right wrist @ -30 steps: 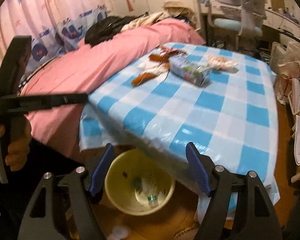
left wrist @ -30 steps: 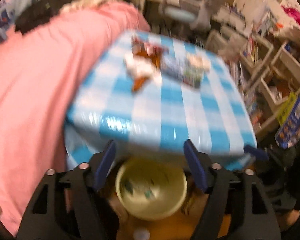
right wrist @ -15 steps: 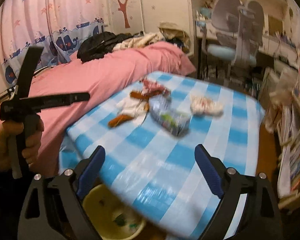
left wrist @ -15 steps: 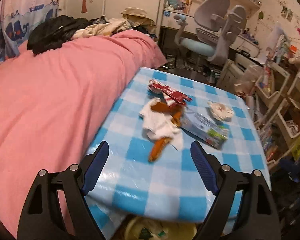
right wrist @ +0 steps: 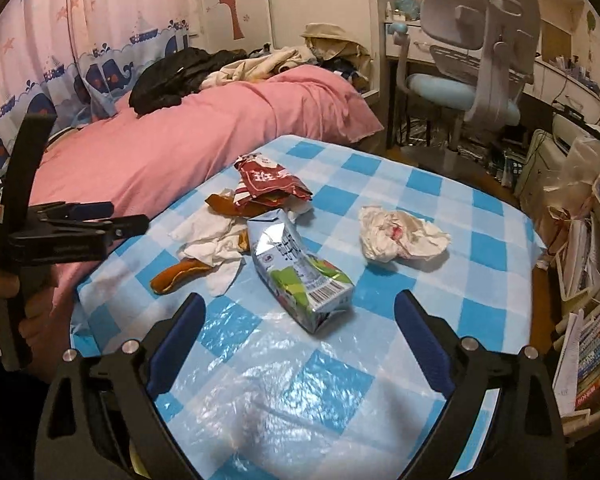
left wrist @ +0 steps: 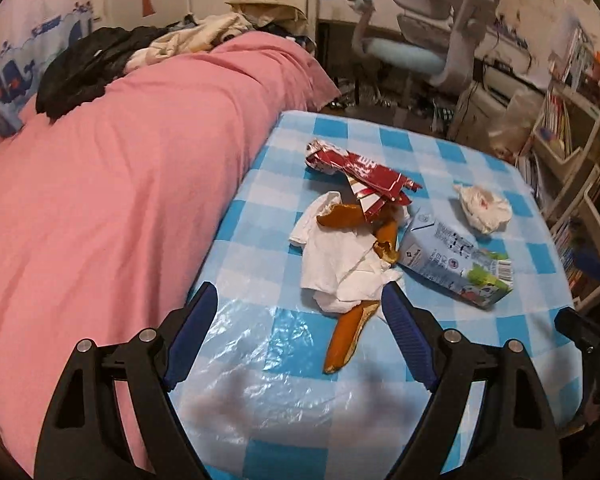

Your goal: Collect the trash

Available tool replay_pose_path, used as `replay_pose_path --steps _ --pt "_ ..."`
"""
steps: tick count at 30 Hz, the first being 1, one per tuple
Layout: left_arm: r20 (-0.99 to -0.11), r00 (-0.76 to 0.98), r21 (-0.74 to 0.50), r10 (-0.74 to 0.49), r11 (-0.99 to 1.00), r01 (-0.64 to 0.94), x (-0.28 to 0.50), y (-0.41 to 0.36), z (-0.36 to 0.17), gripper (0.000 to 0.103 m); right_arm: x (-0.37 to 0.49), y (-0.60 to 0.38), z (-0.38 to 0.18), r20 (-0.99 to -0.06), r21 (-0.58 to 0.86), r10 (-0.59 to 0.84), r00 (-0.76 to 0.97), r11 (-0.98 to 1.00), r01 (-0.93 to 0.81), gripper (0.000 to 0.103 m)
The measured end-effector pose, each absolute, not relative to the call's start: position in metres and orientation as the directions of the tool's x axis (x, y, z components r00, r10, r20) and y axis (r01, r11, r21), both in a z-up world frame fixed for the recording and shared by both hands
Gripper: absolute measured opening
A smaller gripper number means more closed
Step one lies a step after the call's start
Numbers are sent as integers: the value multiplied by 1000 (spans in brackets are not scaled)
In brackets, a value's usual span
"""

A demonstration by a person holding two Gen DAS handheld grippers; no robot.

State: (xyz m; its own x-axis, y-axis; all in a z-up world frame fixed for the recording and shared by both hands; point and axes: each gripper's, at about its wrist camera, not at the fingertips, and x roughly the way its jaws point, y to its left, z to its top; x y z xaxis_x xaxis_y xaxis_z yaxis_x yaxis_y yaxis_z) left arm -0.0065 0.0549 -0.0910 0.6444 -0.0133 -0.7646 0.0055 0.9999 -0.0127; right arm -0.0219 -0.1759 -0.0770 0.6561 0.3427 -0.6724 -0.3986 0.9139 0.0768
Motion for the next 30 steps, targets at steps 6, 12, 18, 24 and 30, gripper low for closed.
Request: replay_pose_path --steps 6,12,18,24,30 --pt "-776 631 -5 -8 1000 6 11 53 -99 81 -6 -167 -87 -691 77 352 632 905 -419 91" --pt "-788 616 -30 -14 999 -15 32 57 -104 81 11 -168 -93 -703 89 352 618 906 -415 91" --pt "-803 596 4 18 1000 -24 50 56 -117 81 20 -165 -106 -724 94 348 595 905 -415 91" --pt "-786 617 80 48 997 25 55 46 -112 81 27 -164 -110 -726 97 350 592 904 -416 91" --pt "-773 634 14 -18 999 46 63 55 -105 81 35 -164 -116 -734 119 359 576 904 -411 88"
